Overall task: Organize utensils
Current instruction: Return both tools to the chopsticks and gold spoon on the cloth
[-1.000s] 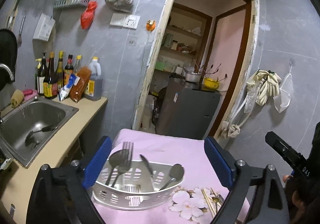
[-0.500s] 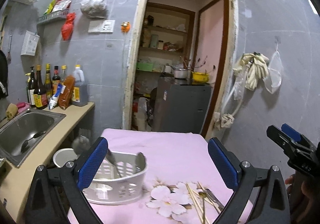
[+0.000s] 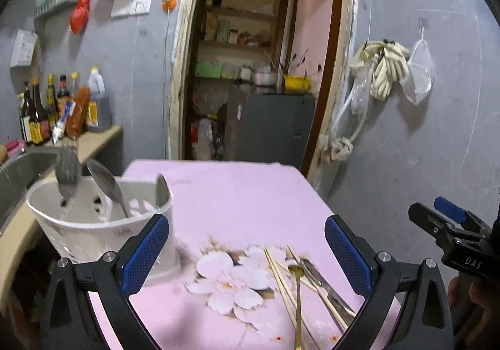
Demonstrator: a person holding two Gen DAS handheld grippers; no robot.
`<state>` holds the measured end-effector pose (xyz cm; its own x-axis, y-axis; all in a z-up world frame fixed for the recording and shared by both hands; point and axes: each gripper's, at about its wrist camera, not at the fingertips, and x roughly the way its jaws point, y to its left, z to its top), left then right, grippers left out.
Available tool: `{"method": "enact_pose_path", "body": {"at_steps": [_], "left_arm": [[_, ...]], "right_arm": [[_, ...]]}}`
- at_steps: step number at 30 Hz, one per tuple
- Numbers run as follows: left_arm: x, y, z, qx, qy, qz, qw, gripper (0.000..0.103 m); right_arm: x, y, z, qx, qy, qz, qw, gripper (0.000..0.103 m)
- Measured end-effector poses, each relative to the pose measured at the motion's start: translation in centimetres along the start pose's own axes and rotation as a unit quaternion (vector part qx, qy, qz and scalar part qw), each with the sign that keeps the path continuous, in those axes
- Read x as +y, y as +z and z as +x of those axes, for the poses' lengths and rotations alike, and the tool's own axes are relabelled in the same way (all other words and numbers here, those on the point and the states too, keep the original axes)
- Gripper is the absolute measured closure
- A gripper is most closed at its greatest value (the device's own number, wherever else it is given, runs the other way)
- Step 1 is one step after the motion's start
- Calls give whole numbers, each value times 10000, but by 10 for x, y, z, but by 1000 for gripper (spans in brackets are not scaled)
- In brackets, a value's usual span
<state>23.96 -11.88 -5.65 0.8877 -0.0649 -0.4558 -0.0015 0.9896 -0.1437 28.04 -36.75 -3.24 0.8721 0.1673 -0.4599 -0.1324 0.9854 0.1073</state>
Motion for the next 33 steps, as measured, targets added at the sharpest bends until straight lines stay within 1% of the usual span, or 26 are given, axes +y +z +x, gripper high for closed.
{"method": "enact_pose_path", "body": {"at_steps": [5,7,9,11,12,13,14,15,17,18,20,21,22,23,25,27,31,33], "left_arm": [[-3,-17,23,362,-63,-22,9993,3],[-3,-24,33,535,-104,-31,9985,8],[-2,-30,46,761,-136,-58,9970,17],[0,-36,57,976,-194,-134,9949,24],[2,-40,63,1096,-239,-184,9935,28],[2,-42,67,1174,-268,-211,9925,30],[3,-45,73,1288,-318,-242,9909,34],[4,-49,78,1393,-380,-274,9891,39],[5,-54,86,1578,-483,-343,9857,45],[5,-59,92,1715,-559,-404,9828,45],[5,-63,96,1815,-611,-484,9803,45],[6,-67,99,1880,-643,-528,9786,46],[5,-69,101,1936,-648,-530,9775,48],[4,-70,103,2002,-647,-523,9762,53],[3,-73,104,2044,-626,-506,9756,55],[2,-72,104,2056,-651,-503,9752,57],[2,-71,103,2078,-643,-505,9748,57],[3,-70,102,2089,-640,-506,9745,57]], "right_arm": [[-11,-22,29,469,123,129,9987,2],[-14,-31,41,625,211,172,9977,3],[-16,-41,56,828,367,264,9955,8],[-17,-50,69,1009,487,328,9932,22],[-17,-54,76,1104,550,356,9917,25],[-17,-57,83,1203,626,395,9900,30],[-17,-62,90,1301,717,439,9879,35],[-16,-66,97,1401,838,481,9854,38],[-13,-73,108,1549,1037,527,9811,46],[-11,-76,114,1630,1167,548,9782,48],[-5,-80,122,1757,1319,542,9741,54],[-3,-82,125,1822,1363,515,9724,55],[1,-85,130,1918,1426,491,9698,59],[5,-87,134,1996,1492,483,9673,63],[13,-90,140,2109,1636,456,9626,67],[17,-91,143,2171,1750,444,9593,67],[29,-91,149,2228,2016,430,9528,67],[32,-89,152,2302,2068,378,9502,67]]}}
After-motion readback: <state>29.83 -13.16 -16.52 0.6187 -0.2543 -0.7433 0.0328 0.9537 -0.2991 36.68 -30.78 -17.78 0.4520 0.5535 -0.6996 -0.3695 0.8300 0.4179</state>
